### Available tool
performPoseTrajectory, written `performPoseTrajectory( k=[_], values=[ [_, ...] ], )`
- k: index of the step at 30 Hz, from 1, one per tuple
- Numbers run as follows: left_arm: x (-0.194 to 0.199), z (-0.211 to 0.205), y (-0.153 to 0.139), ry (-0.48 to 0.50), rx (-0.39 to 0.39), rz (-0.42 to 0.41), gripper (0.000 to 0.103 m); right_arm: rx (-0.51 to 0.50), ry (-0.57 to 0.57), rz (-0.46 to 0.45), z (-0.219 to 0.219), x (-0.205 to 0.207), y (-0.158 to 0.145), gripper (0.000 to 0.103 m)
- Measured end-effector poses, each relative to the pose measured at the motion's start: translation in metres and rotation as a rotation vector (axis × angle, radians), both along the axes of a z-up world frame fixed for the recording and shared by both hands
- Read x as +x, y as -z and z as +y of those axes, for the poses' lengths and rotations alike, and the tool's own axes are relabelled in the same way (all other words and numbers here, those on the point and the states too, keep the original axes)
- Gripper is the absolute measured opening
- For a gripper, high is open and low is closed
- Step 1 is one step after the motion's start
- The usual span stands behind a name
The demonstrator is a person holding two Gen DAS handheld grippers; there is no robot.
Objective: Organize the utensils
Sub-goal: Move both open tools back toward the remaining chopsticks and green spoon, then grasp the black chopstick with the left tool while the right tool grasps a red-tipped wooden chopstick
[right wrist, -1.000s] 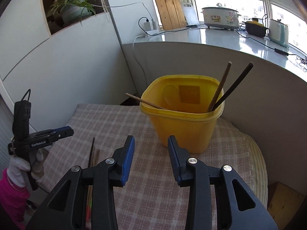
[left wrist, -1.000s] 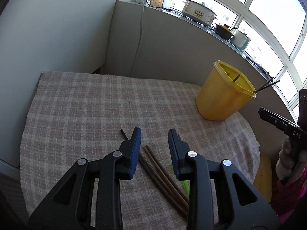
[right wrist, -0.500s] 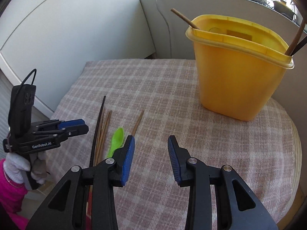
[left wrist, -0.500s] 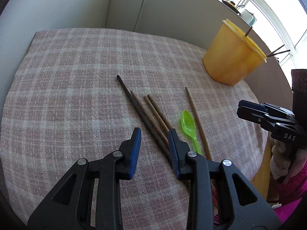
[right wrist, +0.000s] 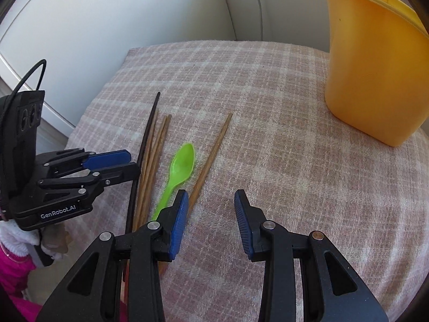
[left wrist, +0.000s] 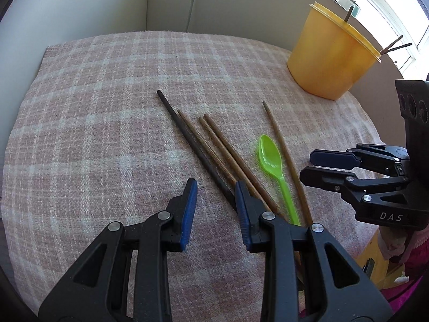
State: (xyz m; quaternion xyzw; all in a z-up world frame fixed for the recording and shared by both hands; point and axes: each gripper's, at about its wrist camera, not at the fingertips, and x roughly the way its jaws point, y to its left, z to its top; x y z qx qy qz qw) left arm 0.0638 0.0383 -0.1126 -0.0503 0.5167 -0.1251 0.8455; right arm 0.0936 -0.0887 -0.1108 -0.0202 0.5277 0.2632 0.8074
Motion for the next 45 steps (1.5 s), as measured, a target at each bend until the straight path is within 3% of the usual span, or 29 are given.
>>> performPoseTrajectory(
  k=[10, 16, 25, 28, 33, 36, 42, 45],
  values=[
    [0.019, -0.037, 0.003, 0.024, 0.063, -0.012, 0.028, -0.071, -0.018, -0.028, 0.021, 0.002, 0.007, 0.034],
    [0.035, -0.035, 0.003, 0.046, 0.082, 0.009, 0.029, -0.135, -0.069, -0.057, 0.026, -0.001, 0.008, 0.031],
    [0.071, -0.057, 0.006, 0.093, 0.133, 0.033, 0.029, -0.160, -0.088, -0.021, 0.024, 0.009, 0.008, 0.026],
    [0.082, -0.064, 0.006, 0.131, 0.167, 0.038, 0.026, -0.157, -0.081, -0.003, 0.022, 0.017, 0.008, 0.015],
    [0.092, -0.066, 0.004, 0.170, 0.189, 0.076, 0.022, -0.120, -0.070, 0.062, 0.009, 0.027, 0.009, 0.008],
    [0.104, -0.059, 0.000, 0.164, 0.177, 0.117, 0.022, -0.123, -0.062, 0.076, 0.004, 0.030, 0.009, 0.007],
    [0.143, -0.040, 0.001, 0.088, 0.053, 0.211, 0.022, -0.141, -0.070, 0.117, 0.008, 0.039, 0.010, 0.007],
    [0.154, -0.027, 0.002, 0.064, -0.004, 0.234, 0.013, -0.145, -0.080, 0.124, 0.011, 0.043, 0.010, 0.007]
  ],
)
